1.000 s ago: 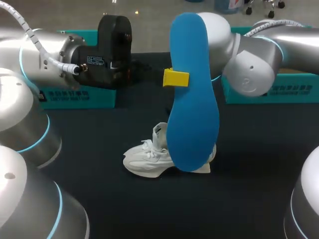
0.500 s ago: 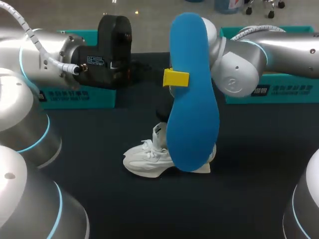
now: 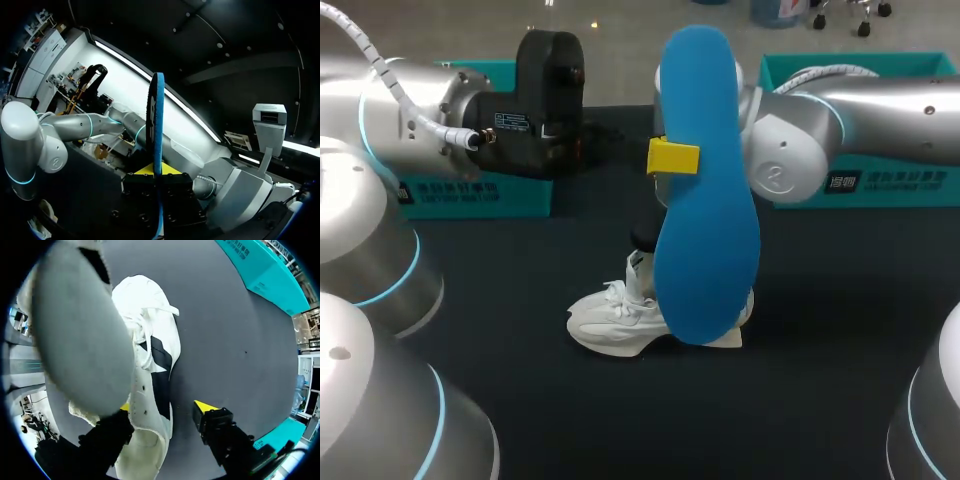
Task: Take the shoe out of the shoebox, open the shoe tongue, remove and reinsert the insole, then place the shoe into the shoebox
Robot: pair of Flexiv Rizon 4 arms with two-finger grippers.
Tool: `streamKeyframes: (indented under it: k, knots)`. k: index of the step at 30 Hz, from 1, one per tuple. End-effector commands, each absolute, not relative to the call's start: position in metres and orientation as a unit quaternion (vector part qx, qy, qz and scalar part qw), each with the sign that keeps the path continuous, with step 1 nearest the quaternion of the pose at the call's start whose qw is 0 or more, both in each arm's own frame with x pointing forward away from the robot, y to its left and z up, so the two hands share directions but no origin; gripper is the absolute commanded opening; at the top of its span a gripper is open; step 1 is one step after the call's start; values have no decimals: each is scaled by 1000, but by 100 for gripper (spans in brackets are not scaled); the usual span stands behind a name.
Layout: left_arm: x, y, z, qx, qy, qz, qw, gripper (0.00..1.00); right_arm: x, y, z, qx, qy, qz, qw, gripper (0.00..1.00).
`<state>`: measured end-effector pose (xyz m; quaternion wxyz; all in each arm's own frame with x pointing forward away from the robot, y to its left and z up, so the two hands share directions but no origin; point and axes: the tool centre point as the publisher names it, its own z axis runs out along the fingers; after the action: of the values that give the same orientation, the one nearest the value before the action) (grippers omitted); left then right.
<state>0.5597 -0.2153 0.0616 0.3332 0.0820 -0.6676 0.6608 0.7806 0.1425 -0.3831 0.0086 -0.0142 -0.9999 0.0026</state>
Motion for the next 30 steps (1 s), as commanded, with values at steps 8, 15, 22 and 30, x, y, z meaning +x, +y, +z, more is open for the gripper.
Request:
streamKeyframes:
  k: [8,15,22,30]
  knots:
    - [560,-217,61,81,-667,661,334,0,773,135,-394,-26,-999,6,21,0]
    - [560,-217,61,81,-667,661,334,0,770,134,-395,-26,-999,-4,24,0]
    - [560,-217,61,81,-667,661,334,0,768,132,-393,-41,-998,-16,34,0]
    - [560,-217,61,81,-667,661,334,0,748,126,-369,-232,-966,-65,98,0]
